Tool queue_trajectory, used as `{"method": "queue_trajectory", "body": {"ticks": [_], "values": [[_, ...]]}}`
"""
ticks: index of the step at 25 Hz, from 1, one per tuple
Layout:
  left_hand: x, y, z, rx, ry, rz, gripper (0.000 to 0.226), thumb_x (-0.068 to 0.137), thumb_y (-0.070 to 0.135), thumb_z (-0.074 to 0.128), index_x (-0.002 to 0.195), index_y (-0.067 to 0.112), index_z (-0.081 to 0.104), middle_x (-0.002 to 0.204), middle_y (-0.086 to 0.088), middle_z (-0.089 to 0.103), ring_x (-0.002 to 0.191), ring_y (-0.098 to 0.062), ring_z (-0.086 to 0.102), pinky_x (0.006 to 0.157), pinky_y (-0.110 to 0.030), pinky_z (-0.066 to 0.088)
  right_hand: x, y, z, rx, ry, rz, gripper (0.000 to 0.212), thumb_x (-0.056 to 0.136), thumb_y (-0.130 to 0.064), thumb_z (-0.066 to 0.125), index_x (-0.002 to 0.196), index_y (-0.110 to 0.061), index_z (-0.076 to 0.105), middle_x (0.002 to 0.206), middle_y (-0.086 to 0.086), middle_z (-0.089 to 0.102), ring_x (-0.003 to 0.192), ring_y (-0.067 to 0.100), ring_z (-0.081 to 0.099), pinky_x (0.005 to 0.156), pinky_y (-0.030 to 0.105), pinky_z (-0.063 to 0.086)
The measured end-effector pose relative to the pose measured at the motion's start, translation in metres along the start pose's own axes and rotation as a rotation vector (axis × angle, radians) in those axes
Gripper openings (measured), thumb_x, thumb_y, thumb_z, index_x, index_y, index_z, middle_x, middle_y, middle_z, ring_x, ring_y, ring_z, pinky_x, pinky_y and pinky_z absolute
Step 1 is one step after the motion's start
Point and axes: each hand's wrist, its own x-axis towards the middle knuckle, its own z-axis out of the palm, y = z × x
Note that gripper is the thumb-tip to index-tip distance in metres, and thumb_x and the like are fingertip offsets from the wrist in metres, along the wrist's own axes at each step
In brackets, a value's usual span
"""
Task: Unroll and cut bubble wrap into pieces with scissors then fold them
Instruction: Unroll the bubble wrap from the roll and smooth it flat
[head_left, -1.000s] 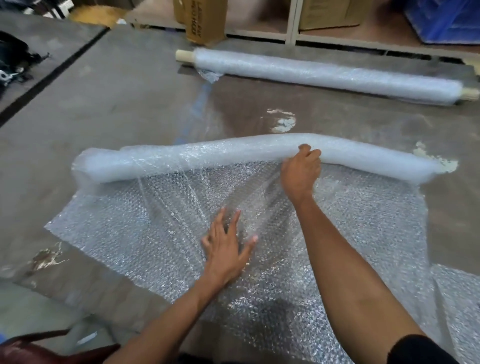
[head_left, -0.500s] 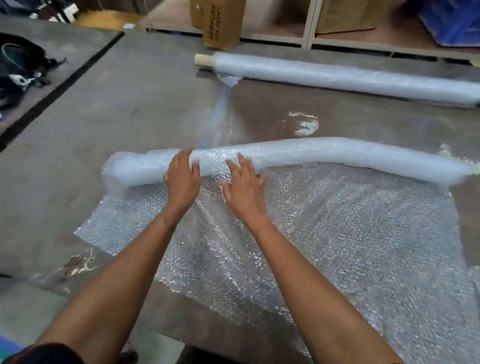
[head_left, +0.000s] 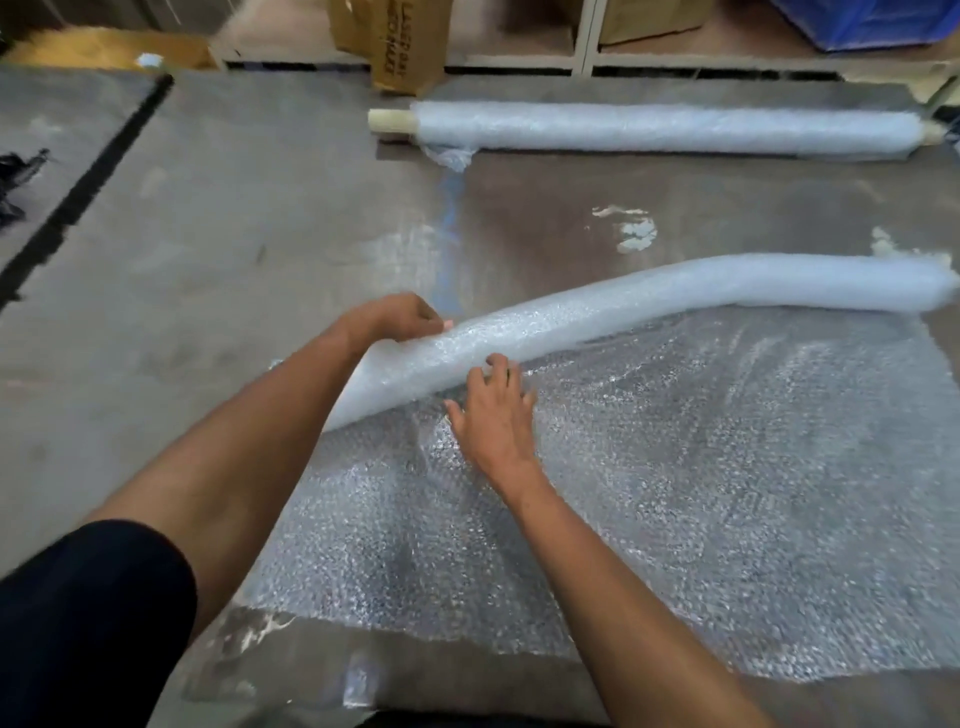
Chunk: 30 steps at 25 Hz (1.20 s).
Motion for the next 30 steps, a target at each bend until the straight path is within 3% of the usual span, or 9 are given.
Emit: {"method": "queue_trajectory", "body": {"ticks": [5, 7, 10, 14, 17, 20, 22, 24, 30], "values": [[0.004, 0.0, 0.005, -0.157, -0.213, 0.002, 0.059, 0.082, 0.084, 0.067, 0.079, 0.025, 0.062, 0.074, 0.005, 0.047, 0.068, -0.017, 0.044, 0.065, -0.031, 0.037, -0.014, -0.009, 0.0, 0.181, 0.029, 0.072, 0.079, 0.097, -0.032, 0.074, 0.157, -0.015, 0.026, 0.142, 0.011, 0.047, 0.122, 0.032, 0.058, 0.106, 0.055, 0.048], [0.005, 0.002, 0.006, -0.172, -0.242, 0.06, 0.069, 0.075, 0.086, 0.073, 0.07, 0.022, 0.047, 0.068, 0.004, 0.035, 0.063, -0.018, 0.032, 0.06, -0.031, 0.029, -0.018, -0.012, 0.002, 0.157, -0.034, 0.105, 0.092, 0.101, -0.037, 0.068, 0.166, -0.015, 0.007, 0.147, 0.011, 0.048, 0.128, 0.032, 0.056, 0.111, 0.058, 0.041], [0.01, 0.007, -0.004, -0.062, -0.218, 0.182, 0.069, 0.078, 0.084, 0.07, 0.084, 0.017, 0.053, 0.076, 0.0, 0.045, 0.067, -0.019, 0.039, 0.06, -0.032, 0.031, -0.031, -0.016, 0.014, -0.006, -0.075, 0.079, 0.091, 0.105, -0.048, 0.056, 0.169, -0.016, -0.001, 0.149, 0.012, 0.048, 0.136, 0.031, 0.051, 0.117, 0.063, 0.038], [0.029, 0.002, -0.021, -0.027, -0.028, 0.209, 0.069, 0.081, 0.086, 0.063, 0.096, 0.018, 0.062, 0.091, -0.005, 0.057, 0.085, -0.02, 0.051, 0.077, -0.036, 0.037, -0.035, -0.015, 0.018, -0.118, -0.106, 0.034, 0.066, 0.108, -0.047, 0.05, 0.162, -0.018, 0.028, 0.149, 0.014, 0.045, 0.138, 0.033, 0.047, 0.114, 0.066, 0.039], [0.029, 0.0, -0.015, 0.048, 0.375, 0.101, 0.028, 0.105, 0.047, 0.057, 0.123, 0.028, 0.063, 0.121, 0.003, 0.068, 0.117, -0.021, 0.06, 0.105, -0.053, 0.031, -0.03, -0.015, 0.015, -0.153, -0.17, 0.045, 0.065, 0.107, -0.049, 0.048, 0.162, -0.019, 0.03, 0.16, 0.016, 0.032, 0.144, 0.035, 0.041, 0.113, 0.068, 0.04], [0.008, 0.006, 0.009, 0.059, 0.594, 0.232, 0.066, 0.095, 0.075, 0.056, 0.143, 0.031, 0.05, 0.144, 0.0, 0.057, 0.13, -0.021, 0.054, 0.104, -0.055, 0.032, -0.025, -0.015, 0.016, -0.257, -0.215, 0.018, 0.071, 0.109, -0.058, 0.032, 0.167, -0.018, 0.021, 0.176, 0.014, 0.007, 0.158, 0.041, 0.021, 0.119, 0.073, 0.028], [-0.002, 0.002, 0.023, 0.294, 0.593, 0.226, 0.104, 0.073, 0.095, 0.061, 0.153, 0.032, 0.039, 0.147, -0.006, 0.049, 0.13, -0.025, 0.052, 0.101, -0.059, 0.038, -0.015, -0.021, 0.013, -0.253, -0.187, -0.003, 0.076, 0.109, -0.064, 0.022, 0.169, -0.018, 0.016, 0.177, 0.014, 0.003, 0.162, 0.04, 0.013, 0.125, 0.073, 0.014], [-0.002, -0.011, 0.032, 0.507, 0.532, 0.145, 0.12, 0.063, 0.089, 0.075, 0.157, 0.028, 0.032, 0.144, -0.009, 0.049, 0.127, -0.03, 0.053, 0.099, -0.063, 0.041, -0.008, -0.026, 0.015, -0.185, -0.205, 0.0, 0.078, 0.108, -0.067, 0.018, 0.17, -0.023, 0.005, 0.177, 0.014, 0.004, 0.163, 0.038, 0.007, 0.126, 0.069, 0.002], [0.032, -0.028, -0.007, 0.528, 0.626, 0.122, 0.081, 0.087, 0.061, 0.076, 0.148, 0.019, 0.042, 0.133, -0.01, 0.062, 0.118, -0.033, 0.062, 0.101, -0.064, 0.041, -0.016, -0.034, 0.042, -0.14, -0.264, 0.017, 0.074, 0.108, -0.065, 0.02, 0.169, -0.03, -0.005, 0.176, 0.008, -0.011, 0.162, 0.038, -0.011, 0.119, 0.082, 0.0]]}}
